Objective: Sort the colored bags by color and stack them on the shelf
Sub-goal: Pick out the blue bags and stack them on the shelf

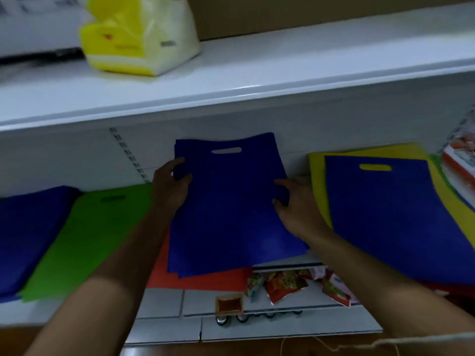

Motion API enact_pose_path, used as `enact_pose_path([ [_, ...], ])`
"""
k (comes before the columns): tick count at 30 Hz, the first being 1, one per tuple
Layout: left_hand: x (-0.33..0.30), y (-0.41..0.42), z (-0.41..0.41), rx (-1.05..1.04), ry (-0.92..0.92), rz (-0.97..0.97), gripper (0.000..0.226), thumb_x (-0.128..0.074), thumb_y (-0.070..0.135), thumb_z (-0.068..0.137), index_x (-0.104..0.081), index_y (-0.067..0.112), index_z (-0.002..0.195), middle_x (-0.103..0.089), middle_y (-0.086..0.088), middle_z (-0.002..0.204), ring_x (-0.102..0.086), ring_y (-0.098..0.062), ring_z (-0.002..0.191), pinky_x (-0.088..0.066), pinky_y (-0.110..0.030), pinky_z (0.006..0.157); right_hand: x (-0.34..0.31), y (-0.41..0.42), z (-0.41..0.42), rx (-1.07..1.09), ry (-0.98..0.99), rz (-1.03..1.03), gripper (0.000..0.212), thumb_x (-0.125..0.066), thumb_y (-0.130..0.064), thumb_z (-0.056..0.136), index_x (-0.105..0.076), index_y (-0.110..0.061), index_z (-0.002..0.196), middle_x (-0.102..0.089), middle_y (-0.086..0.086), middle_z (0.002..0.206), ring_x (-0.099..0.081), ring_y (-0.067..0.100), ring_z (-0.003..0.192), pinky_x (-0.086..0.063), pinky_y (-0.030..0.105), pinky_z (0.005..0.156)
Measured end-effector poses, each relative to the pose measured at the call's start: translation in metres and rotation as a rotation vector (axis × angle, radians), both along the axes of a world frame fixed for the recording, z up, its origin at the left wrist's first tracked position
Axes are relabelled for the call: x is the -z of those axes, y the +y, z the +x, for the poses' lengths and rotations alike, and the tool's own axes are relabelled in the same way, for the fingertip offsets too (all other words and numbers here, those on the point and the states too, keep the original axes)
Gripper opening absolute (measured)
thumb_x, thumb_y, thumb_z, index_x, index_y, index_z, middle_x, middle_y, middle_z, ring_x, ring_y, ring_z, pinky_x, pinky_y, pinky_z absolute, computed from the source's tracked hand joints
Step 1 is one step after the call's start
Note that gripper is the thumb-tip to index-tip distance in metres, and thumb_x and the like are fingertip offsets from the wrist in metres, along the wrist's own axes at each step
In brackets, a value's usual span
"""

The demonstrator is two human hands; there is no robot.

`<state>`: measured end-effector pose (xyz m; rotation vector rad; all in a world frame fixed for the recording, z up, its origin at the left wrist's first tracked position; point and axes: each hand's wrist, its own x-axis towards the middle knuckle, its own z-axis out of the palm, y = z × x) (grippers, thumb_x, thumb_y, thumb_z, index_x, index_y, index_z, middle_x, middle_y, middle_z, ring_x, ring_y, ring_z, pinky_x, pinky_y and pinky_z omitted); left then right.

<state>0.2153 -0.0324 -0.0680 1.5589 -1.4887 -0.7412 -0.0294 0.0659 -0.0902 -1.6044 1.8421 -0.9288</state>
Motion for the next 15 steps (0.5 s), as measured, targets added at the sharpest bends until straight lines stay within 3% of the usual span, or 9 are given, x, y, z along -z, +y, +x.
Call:
enact_pose_path([
  [3, -0.002, -0.004, 0.058, -0.053, 0.028, 0.017, 0.042, -0.058, 0.002, 0.09, -0.057, 0.012, 0.131, -0.053, -0.007, 0.135, -0.052, -0.018, 0.117, -0.045, -0.028, 0.096, -0.002, -0.015, 0.054, -0.048, -0.019, -0.02, 0.049, -0.057, -0.013, 0.095, -0.043, -0.015, 0.142, -0.04, 0.004, 0.145, -0.046, 0.018, 0.126, -0.03, 0.011, 0.095],
  [6, -0.003, -0.005, 0.117, -0.105, 0.009, 0.026, 0.043, -0.055, 0.003, 0.091, -0.055, 0.011, 0.133, -0.052, -0.008, 0.137, -0.051, -0.022, 0.12, -0.045, -0.036, 0.103, 0.001, -0.027, 0.109, -0.124, -0.019, -0.03, 0.051, -0.056, -0.011, 0.095, -0.041, -0.014, 0.143, -0.04, 0.004, 0.145, -0.041, 0.016, 0.13, -0.024, 0.012, 0.1],
  [11, -0.003, -0.005, 0.211, -0.148, -0.055, 0.079, 0.045, -0.053, 0.012, 0.094, -0.05, 0.018, 0.138, -0.046, -0.004, 0.143, -0.046, -0.009, 0.108, -0.041, -0.021, 0.088, -0.001, -0.043, 0.193, -0.189, -0.015, -0.007, 0.052, -0.054, -0.012, 0.096, -0.038, -0.017, 0.146, -0.037, 0.003, 0.15, -0.038, 0.016, 0.134, -0.023, 0.013, 0.101],
  [15, -0.013, 0.01, 0.262, -0.216, -0.044, 0.076, 0.047, -0.054, 0.008, 0.092, -0.049, 0.015, 0.139, -0.046, -0.007, 0.141, -0.049, -0.015, 0.116, -0.042, -0.024, 0.093, -0.009, -0.048, 0.245, -0.25, -0.002, 0.001, 0.054, -0.054, -0.011, 0.095, -0.038, -0.017, 0.146, -0.038, 0.004, 0.149, -0.038, 0.016, 0.134, -0.022, 0.015, 0.102],
])
